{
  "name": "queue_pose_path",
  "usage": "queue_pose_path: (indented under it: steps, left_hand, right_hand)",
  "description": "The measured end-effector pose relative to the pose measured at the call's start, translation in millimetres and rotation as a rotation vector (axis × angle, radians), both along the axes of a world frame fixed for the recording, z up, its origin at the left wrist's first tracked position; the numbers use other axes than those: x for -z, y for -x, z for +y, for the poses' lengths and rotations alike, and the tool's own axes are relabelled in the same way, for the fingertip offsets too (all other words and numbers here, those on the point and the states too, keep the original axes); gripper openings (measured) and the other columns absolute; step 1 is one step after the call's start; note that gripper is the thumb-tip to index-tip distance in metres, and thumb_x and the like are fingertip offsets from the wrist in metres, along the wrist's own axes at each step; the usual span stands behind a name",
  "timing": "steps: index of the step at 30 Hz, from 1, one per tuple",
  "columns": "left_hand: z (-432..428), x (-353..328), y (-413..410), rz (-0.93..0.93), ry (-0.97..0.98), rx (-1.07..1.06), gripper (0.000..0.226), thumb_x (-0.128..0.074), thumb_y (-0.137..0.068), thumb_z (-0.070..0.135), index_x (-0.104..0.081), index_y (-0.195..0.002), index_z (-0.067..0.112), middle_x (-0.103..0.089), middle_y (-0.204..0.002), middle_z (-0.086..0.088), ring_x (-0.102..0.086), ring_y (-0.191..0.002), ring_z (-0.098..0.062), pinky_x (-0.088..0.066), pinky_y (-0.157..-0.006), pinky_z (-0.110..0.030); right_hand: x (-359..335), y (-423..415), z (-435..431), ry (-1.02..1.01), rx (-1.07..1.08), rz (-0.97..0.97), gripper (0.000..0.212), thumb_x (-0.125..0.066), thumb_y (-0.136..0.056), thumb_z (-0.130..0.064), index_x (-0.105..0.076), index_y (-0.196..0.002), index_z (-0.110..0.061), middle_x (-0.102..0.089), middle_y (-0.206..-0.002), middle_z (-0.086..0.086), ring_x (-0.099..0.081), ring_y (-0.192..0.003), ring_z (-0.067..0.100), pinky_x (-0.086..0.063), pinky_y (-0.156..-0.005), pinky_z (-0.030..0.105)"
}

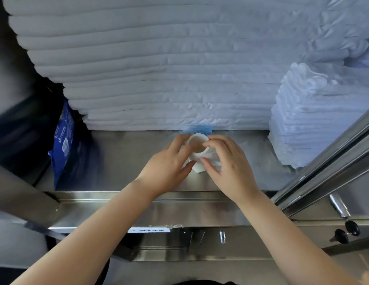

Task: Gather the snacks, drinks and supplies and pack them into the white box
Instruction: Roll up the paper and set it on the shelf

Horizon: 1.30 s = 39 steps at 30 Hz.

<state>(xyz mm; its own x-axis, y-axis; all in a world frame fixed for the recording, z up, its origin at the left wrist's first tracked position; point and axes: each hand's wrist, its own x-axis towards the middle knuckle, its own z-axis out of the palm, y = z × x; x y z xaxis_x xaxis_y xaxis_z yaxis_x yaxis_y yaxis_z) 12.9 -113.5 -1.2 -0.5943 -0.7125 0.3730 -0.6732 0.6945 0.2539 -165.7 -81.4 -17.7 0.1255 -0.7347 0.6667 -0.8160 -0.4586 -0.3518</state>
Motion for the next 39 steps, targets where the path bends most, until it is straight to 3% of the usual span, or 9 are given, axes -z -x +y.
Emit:
queue_pose_path:
  steps: [4, 11, 14, 18, 22, 29, 32, 36, 39]
  left_hand:
    - [-5.1, -10.5, -3.9, -0.087, 0.045, 0.000, 0.041, -0.055, -0.091, 0.026, -0.049, -0.129, 0.014, -0.036, -0.145, -0.005, -0.051, -0.115, -0.030, -0.053, -0.057, -0.040]
    - [-11.8, -21.0, -11.2, -0.114, -0.024, 0.050, 0.034, -0.052, -0.091, 0.027, -0.046, -0.125, 0.028, -0.033, -0.142, 0.007, -0.047, -0.117, -0.018, -0.047, -0.073, -0.030]
    - [-9.5, -19.7, -10.3, -0.116, 0.015, 0.037, 0.035, -0.055, -0.090, 0.026, -0.049, -0.124, 0.025, -0.037, -0.144, 0.003, -0.048, -0.118, -0.022, -0.041, -0.081, -0.029]
    - [-8.6, -20.3, -6.4, -0.131, 0.146, 0.054, 0.031, -0.064, -0.084, 0.013, -0.059, -0.115, 0.010, -0.047, -0.139, -0.011, -0.045, -0.127, -0.031, -0.038, -0.100, -0.041]
    - [-8.1, -21.3, -6.4, -0.056, 0.140, 0.081, 0.034, -0.069, -0.079, 0.012, -0.060, -0.111, 0.006, -0.061, -0.120, -0.006, -0.053, -0.116, -0.028, -0.043, -0.096, -0.039]
    - [-17.0, -28.4, -3.3, -0.140, 0.168, 0.089, 0.030, -0.071, -0.079, 0.025, -0.063, -0.100, 0.006, -0.067, -0.092, -0.006, -0.058, -0.091, -0.029, -0.044, -0.086, -0.035]
    - [-20.6, -27.0, -0.6, -0.210, 0.167, 0.087, 0.032, -0.066, -0.082, 0.035, -0.062, -0.098, 0.007, -0.065, -0.088, -0.006, -0.055, -0.081, -0.027, -0.038, -0.087, -0.033]
    - [-26.5, -29.2, 1.1, -0.269, 0.145, 0.074, 0.038, -0.058, -0.084, 0.042, -0.061, -0.100, 0.008, -0.065, -0.088, -0.005, -0.055, -0.082, -0.026, -0.036, -0.097, -0.036]
    - [-28.4, -30.1, 1.7, -0.283, 0.119, 0.073, 0.036, -0.057, -0.083, 0.043, -0.058, -0.097, 0.009, -0.062, -0.084, -0.005, -0.053, -0.080, -0.026, -0.038, -0.096, -0.037]
  right_hand:
    - [-1.0, 2.9, 1.0, -0.041, -0.002, -0.001, 0.031, -0.058, -0.087, -0.034, -0.053, -0.113, -0.018, -0.060, -0.108, -0.004, -0.056, -0.095, 0.012, -0.035, -0.086, 0.015]
    - [-5.3, 2.2, 2.5, -0.053, 0.013, 0.031, 0.026, -0.057, -0.086, -0.033, -0.058, -0.106, -0.017, -0.064, -0.099, -0.006, -0.056, -0.084, 0.010, -0.035, -0.080, 0.015]
    - [-6.5, 1.7, 3.2, -0.048, 0.015, 0.035, 0.024, -0.061, -0.086, -0.028, -0.060, -0.106, -0.016, -0.064, -0.098, -0.005, -0.058, -0.083, 0.013, -0.038, -0.077, 0.019]
    - [-8.5, 3.2, 4.7, -0.027, 0.049, 0.027, 0.024, -0.071, -0.082, -0.018, -0.063, -0.105, -0.013, -0.067, -0.094, -0.003, -0.062, -0.080, 0.015, -0.042, -0.074, 0.021]
    - [-12.1, 5.3, 7.7, -0.025, 0.061, 0.035, 0.025, -0.073, -0.080, -0.016, -0.064, -0.103, -0.012, -0.068, -0.088, -0.003, -0.062, -0.076, 0.014, -0.042, -0.071, 0.021]
    - [-14.6, 8.2, 10.5, -0.055, 0.071, 0.030, 0.013, -0.073, -0.081, -0.014, -0.068, -0.093, -0.012, -0.069, -0.086, -0.002, -0.062, -0.074, 0.019, -0.045, -0.068, 0.025]
    - [-15.8, 10.4, 12.5, -0.063, 0.062, 0.030, 0.006, -0.071, -0.083, -0.015, -0.067, -0.083, -0.011, -0.064, -0.077, -0.002, -0.058, -0.069, 0.020, -0.046, -0.064, 0.029]
    - [-17.5, 14.3, 16.7, -0.046, 0.075, 0.028, 0.007, -0.070, -0.084, -0.017, -0.067, -0.080, -0.012, -0.062, -0.074, -0.003, -0.056, -0.067, 0.018, -0.043, -0.064, 0.026]
    - [-18.5, 17.2, 19.9, -0.031, 0.083, 0.031, 0.007, -0.069, -0.085, -0.016, -0.066, -0.080, -0.012, -0.061, -0.074, -0.003, -0.055, -0.066, 0.019, -0.044, -0.063, 0.027]
